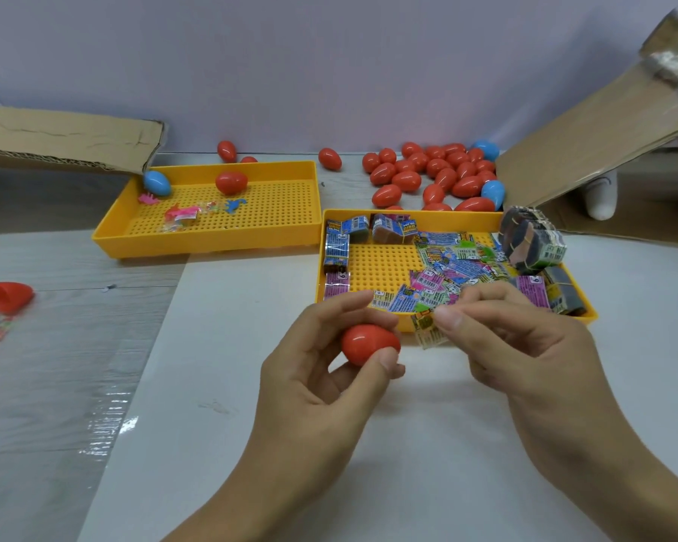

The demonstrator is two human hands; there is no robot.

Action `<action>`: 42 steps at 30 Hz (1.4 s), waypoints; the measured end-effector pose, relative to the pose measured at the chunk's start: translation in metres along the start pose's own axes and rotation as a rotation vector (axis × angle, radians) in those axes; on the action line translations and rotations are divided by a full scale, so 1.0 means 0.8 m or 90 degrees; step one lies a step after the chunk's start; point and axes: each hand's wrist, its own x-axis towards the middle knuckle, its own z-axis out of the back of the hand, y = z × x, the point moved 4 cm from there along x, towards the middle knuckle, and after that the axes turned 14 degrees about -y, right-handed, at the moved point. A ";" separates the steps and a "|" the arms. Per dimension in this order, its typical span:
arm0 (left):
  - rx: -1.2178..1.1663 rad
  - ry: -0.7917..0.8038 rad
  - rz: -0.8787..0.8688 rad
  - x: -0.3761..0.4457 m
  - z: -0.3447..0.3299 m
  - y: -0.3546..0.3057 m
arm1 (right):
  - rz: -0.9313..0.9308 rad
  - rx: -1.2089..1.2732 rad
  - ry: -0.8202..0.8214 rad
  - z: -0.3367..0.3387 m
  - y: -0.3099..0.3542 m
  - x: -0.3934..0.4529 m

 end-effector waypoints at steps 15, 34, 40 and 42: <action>0.041 0.013 -0.021 0.001 0.004 0.003 | -0.071 -0.009 0.110 -0.014 -0.009 -0.010; 0.070 0.019 -0.018 0.000 0.002 0.002 | -0.240 0.061 0.105 -0.014 -0.008 -0.012; 0.083 0.032 -0.032 0.000 0.002 0.000 | -0.252 0.060 0.104 -0.014 -0.008 -0.013; 0.084 0.033 -0.031 0.000 0.003 0.001 | -0.235 0.041 0.095 -0.013 -0.008 -0.013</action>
